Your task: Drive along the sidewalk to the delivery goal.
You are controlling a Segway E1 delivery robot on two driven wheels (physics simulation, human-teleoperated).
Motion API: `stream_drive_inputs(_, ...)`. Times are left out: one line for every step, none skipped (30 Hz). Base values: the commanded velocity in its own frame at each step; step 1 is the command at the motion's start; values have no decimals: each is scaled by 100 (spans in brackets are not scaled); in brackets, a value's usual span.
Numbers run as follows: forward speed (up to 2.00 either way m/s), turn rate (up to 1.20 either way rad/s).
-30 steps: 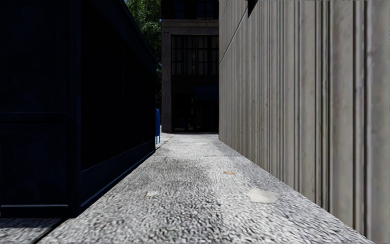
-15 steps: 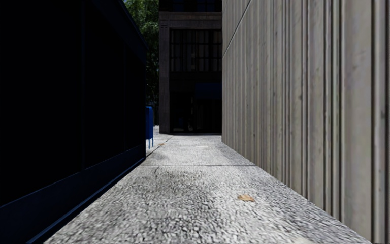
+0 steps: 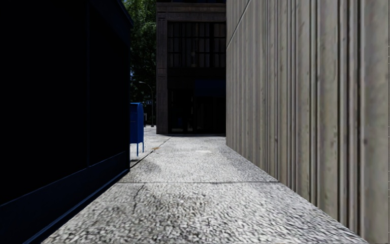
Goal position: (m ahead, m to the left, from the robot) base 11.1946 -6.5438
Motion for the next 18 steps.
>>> stream_drive_inputs(200,0)
stream_drive_inputs(200,0)
stream_drive_inputs(200,0)
stream_drive_inputs(200,0)
stream_drive_inputs(200,0)
stream_drive_inputs(200,0)
stream_drive_inputs(200,0)
stream_drive_inputs(200,0)
stream_drive_inputs(200,0)
stream_drive_inputs(200,0)
stream_drive_inputs(200,0)
stream_drive_inputs(200,0)
stream_drive_inputs(200,0)
stream_drive_inputs(200,0)
stream_drive_inputs(200,0)
stream_drive_inputs(200,0)
stream_drive_inputs(200,0)
stream_drive_inputs(200,0)
